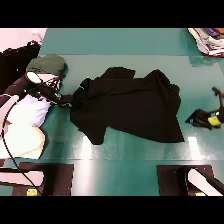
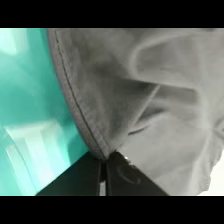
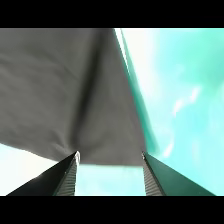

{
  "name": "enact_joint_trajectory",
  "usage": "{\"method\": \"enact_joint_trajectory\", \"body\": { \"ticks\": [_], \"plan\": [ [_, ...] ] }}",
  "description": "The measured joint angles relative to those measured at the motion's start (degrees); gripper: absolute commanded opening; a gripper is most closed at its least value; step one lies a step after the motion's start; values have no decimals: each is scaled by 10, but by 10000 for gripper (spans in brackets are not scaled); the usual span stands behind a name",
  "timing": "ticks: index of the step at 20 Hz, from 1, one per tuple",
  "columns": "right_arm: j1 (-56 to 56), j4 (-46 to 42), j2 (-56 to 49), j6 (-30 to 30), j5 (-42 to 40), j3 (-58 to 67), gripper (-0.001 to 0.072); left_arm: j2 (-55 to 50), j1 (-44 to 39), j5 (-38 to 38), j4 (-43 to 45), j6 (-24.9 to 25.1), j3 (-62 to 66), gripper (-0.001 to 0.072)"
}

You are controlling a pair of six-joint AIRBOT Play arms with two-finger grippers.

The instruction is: Fold the shirts.

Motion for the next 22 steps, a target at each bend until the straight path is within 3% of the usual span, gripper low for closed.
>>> {"method": "enact_joint_trajectory", "body": {
  "ticks": [8, 9, 10, 12, 13, 14, 15, 22],
  "plan": [
    [-23, -5, 23, 0, -46, -150, 426, 38, -1, 1, -2, 4, 2, 21],
    [-24, 2, 24, 0, -54, -157, 389, 39, -1, 1, -2, 4, 2, 20],
    [-24, 8, 24, 0, -63, -162, 304, 40, -1, 1, -2, 4, 2, 20],
    [-24, 23, 24, 1, -84, -169, 303, 40, -1, 1, -2, 4, 2, 21],
    [-24, 36, 24, 1, -98, -171, 214, 40, -1, 1, -2, 4, 2, 21],
    [-24, 44, 24, 1, -113, -172, 61, 41, -1, 1, -3, 4, 2, 20],
    [-24, 49, 24, -1, -130, -174, 16, 41, -1, 1, -3, 4, 2, 20],
    [0, 90, 69, -22, -162, -113, 14, 127, 14, 29, -2, -29, 32, 20]
  ]
}}
